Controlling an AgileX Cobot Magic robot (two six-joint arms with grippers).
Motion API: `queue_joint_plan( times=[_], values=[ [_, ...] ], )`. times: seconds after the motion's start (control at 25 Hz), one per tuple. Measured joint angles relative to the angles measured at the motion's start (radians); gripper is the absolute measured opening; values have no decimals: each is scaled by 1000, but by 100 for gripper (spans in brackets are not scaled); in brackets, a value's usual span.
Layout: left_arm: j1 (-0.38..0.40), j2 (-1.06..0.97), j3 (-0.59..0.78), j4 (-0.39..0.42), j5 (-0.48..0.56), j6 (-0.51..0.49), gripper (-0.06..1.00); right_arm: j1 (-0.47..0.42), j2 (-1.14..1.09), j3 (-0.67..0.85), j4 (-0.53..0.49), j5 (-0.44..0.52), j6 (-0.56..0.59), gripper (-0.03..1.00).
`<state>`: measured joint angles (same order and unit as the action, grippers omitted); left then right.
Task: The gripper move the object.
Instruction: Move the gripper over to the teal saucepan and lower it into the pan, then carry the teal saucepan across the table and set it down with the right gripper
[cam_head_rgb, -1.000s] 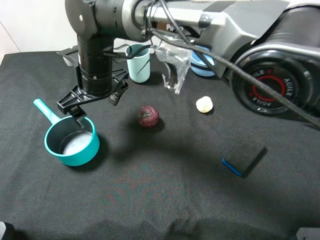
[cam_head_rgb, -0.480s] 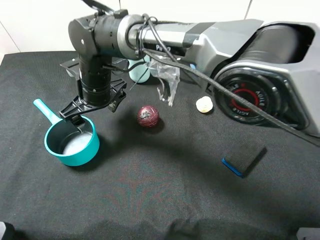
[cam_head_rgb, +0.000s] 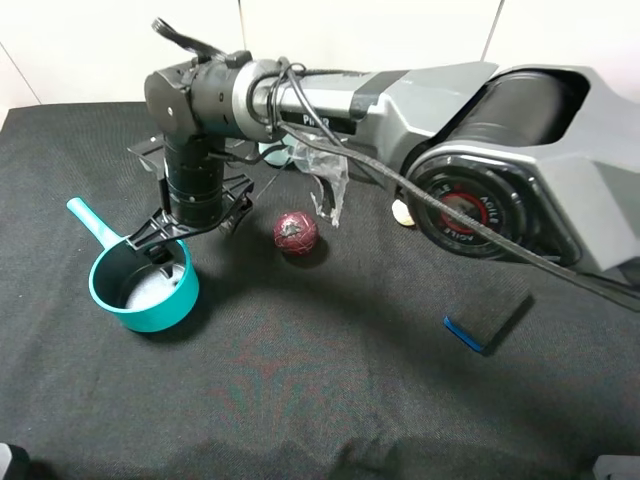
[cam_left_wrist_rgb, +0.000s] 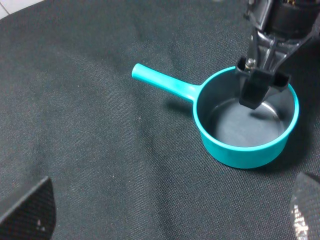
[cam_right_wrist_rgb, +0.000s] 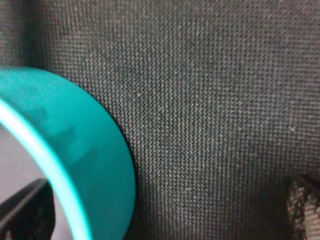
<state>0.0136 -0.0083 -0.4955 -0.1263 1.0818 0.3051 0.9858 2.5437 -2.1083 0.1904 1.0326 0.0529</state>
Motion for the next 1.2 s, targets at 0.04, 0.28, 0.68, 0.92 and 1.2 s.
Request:
queue_joint_plan(
  times=[0.04,0.28,0.68,0.92,1.2],
  values=[
    [0,0,0,0,0,0,99,0,5,0,3,0,0,69],
    [0,0,0,0,0,0,99,0,12,0,14,-3,1,69],
    [0,0,0,0,0,0,99,0,12,0,33,-6,2,48],
    [0,0,0,0,0,0,99,0,12,0,36,-6,2,25],
    [0,0,0,0,0,0,99,0,12,0,29,-8,5,1]
  ],
)
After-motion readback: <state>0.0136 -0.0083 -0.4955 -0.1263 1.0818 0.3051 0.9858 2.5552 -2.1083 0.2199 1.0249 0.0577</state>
